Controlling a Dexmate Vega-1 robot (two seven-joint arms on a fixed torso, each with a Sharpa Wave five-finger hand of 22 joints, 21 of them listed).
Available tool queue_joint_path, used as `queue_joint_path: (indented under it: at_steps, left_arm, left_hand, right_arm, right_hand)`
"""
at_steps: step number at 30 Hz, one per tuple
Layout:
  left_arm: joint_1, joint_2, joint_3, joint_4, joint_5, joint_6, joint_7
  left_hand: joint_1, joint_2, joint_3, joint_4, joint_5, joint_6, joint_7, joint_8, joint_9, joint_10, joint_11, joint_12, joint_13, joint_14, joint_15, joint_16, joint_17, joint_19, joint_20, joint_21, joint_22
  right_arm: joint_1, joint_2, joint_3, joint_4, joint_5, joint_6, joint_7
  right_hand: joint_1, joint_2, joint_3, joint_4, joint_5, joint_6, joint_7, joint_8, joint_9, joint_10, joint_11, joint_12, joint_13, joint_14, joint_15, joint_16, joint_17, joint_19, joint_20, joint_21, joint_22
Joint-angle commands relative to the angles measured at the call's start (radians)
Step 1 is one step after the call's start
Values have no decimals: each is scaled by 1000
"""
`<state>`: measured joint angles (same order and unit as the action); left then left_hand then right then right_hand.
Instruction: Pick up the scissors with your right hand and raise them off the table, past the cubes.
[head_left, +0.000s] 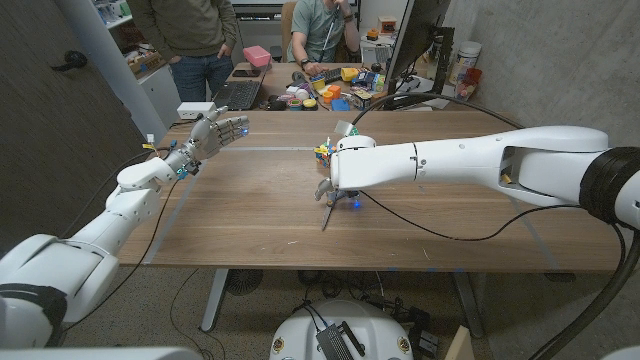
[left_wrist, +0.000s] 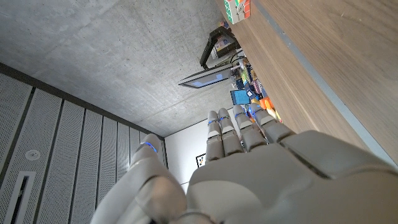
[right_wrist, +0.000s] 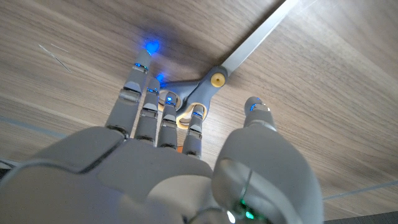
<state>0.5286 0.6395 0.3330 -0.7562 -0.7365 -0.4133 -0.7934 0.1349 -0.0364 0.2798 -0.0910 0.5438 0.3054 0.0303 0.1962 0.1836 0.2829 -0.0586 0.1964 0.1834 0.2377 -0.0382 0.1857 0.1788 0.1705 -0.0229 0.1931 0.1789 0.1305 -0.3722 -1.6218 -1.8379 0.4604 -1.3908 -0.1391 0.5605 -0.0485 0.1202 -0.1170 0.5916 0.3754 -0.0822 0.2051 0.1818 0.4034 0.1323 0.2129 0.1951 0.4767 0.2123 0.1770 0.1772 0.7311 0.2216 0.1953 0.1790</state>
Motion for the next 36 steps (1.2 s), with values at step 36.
queue_joint_path:
  at_steps: [36]
  left_arm:
    - [52, 44, 8, -119, 8, 48, 36]
  left_hand:
    - [1, 8, -8, -2, 5, 6, 6, 4, 6, -5, 0, -1, 5, -9, 4, 3, 3, -9, -1, 6, 4]
  right_arm:
    - [-327, -128, 8, -39, -344, 71, -82]
  right_hand:
    - [460, 45, 151, -55, 3, 225, -59, 31, 13, 45, -88, 86, 74, 190, -206, 61, 35, 255, -196, 101, 16]
